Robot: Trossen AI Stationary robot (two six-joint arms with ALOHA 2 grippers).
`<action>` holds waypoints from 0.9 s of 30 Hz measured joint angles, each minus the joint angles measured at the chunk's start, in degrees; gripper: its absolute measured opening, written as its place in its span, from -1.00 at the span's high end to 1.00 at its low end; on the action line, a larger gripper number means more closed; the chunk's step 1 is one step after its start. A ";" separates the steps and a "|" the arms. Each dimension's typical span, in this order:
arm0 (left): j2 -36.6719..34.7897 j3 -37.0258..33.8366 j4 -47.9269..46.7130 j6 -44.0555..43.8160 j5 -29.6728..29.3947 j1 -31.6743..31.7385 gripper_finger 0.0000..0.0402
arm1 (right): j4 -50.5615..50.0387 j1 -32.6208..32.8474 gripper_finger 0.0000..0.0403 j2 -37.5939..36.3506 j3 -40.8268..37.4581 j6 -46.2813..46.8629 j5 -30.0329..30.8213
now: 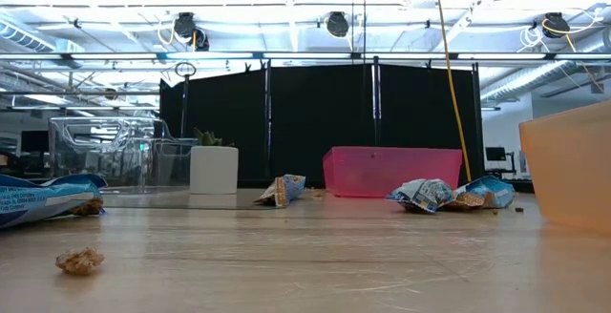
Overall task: Pick and place Granola Bars by type
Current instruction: Put the red granola bar into the red bin
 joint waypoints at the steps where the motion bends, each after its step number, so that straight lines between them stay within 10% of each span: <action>1: 0.00 0.00 -0.13 0.01 -0.02 -0.05 0.96 | 0.15 0.00 -0.27 0.02 0.00 -0.01 0.00; 27: 0.00 0.09 -0.93 -1.61 0.80 -0.36 0.94 | 0.73 0.00 0.85 0.55 0.02 -2.60 -0.33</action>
